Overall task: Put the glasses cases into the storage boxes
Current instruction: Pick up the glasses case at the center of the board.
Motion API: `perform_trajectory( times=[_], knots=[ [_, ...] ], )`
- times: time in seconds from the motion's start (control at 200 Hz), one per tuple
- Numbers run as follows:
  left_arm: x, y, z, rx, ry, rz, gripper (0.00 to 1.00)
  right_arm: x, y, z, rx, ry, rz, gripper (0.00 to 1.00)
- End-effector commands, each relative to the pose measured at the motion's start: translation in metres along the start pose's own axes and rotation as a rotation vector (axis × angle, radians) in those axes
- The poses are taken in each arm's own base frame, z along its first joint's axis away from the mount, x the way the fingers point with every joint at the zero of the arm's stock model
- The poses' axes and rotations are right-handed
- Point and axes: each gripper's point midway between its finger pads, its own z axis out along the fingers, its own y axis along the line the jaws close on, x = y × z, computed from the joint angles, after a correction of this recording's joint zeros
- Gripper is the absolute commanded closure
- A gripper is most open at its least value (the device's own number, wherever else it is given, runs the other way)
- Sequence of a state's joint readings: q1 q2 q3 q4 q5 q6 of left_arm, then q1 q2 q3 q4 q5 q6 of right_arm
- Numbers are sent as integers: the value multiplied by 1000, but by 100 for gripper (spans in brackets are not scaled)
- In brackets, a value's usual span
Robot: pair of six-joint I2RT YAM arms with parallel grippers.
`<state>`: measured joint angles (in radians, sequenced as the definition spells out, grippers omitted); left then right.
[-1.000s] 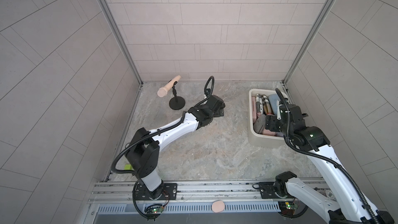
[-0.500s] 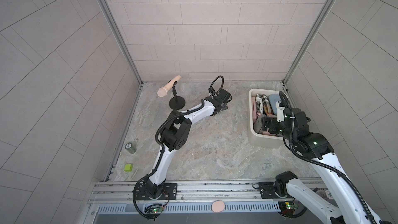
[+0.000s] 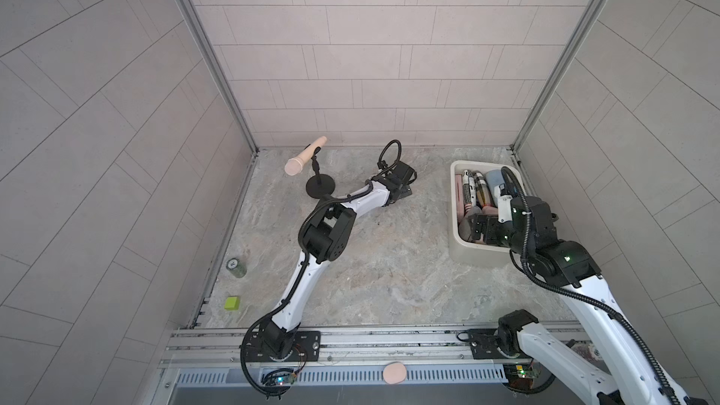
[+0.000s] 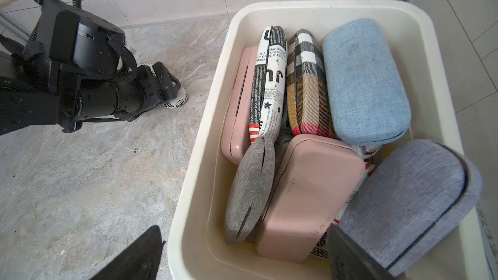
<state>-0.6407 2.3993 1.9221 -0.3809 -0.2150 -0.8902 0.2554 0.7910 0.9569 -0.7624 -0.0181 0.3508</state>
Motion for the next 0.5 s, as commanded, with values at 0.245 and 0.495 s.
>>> perform_trajectory(
  times=[0.245, 0.495],
  knots=[
    [-14, 16, 18, 37, 15, -17, 20, -3, 4, -2, -20, -5, 5, 5],
    [-18, 26, 18, 47, 40, 18, 16, -4, 9, -1, -44, -1, 19, 5]
  ],
)
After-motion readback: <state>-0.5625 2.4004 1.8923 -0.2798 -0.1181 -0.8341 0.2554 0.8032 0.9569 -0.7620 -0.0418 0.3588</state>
